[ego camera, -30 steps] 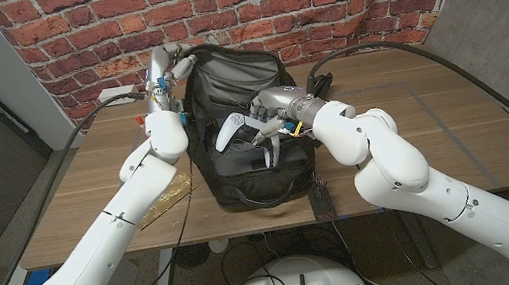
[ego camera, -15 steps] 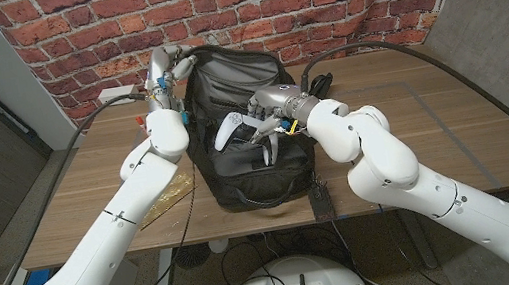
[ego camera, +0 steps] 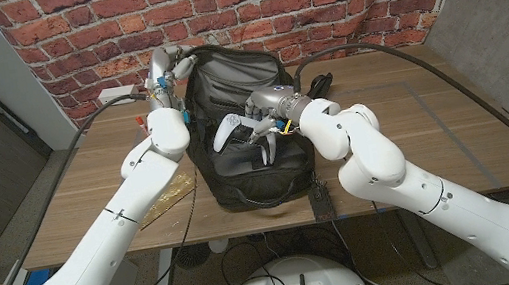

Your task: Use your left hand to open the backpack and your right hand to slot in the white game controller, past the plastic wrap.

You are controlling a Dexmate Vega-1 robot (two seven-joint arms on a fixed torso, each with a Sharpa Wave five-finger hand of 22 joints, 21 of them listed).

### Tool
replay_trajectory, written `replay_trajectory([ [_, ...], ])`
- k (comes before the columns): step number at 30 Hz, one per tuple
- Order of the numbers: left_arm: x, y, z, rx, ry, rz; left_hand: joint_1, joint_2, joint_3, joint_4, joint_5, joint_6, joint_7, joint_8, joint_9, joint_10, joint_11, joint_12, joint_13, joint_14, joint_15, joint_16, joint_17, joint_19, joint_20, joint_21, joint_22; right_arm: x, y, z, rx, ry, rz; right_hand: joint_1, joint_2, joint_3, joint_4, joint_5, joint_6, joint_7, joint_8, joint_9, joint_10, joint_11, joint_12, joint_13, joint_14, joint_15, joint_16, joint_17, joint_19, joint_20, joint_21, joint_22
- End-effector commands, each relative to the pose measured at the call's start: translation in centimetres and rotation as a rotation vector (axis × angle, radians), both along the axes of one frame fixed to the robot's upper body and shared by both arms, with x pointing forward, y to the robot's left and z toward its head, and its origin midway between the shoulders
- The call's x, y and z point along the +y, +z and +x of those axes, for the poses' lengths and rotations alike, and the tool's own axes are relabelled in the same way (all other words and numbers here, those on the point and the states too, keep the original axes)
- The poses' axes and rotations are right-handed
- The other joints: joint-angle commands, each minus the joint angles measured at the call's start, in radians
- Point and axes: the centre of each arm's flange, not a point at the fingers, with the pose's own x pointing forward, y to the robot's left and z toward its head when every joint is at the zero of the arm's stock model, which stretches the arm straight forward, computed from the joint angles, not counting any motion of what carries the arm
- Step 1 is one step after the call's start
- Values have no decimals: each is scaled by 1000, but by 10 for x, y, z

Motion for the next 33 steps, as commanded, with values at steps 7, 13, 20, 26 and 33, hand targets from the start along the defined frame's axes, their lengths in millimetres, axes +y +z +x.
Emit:
replay_trajectory([
  [7,2,0,3,11,-3,-20,6,6,2,1,8,3,6,-1,6,1,1,4,4,12,-14,0,3,12,-125,3,3,12,2,19,16,-10,-32,87,146,5,8,39,105,-103,5,3,148,-137,-2,20,12,-148,-2,5,0,-126,7,2],
  [13,4,1,5,12,-8,-23,6,6,2,2,8,3,6,-2,6,1,2,4,4,14,-14,0,3,13,-125,3,3,15,4,23,18,-17,-49,85,147,4,10,39,105,-103,5,3,147,-137,-4,21,12,-146,-4,5,0,-126,7,2],
  [20,5,1,7,14,-12,-25,7,6,1,2,8,3,4,-2,7,0,3,3,4,16,-14,1,4,14,-125,2,3,18,3,28,20,-44,-72,83,146,2,11,39,103,-102,3,3,146,-136,-6,22,12,-146,-5,6,0,-125,8,2],
  [26,5,0,8,18,-33,-31,7,7,1,3,8,5,6,-2,7,1,3,3,4,17,-14,1,4,15,-125,1,3,18,2,33,51,-49,-68,81,145,0,11,39,104,-102,2,4,146,-135,-7,23,11,-146,-7,7,0,-125,8,2],
  [33,1,0,9,15,-45,-28,8,6,1,3,8,3,5,-3,7,2,1,4,4,17,-14,0,4,15,-126,0,3,18,2,37,58,-82,-82,79,144,-1,12,39,104,-101,1,4,145,-132,-10,24,13,-146,-7,8,-1,-124,9,2],
])
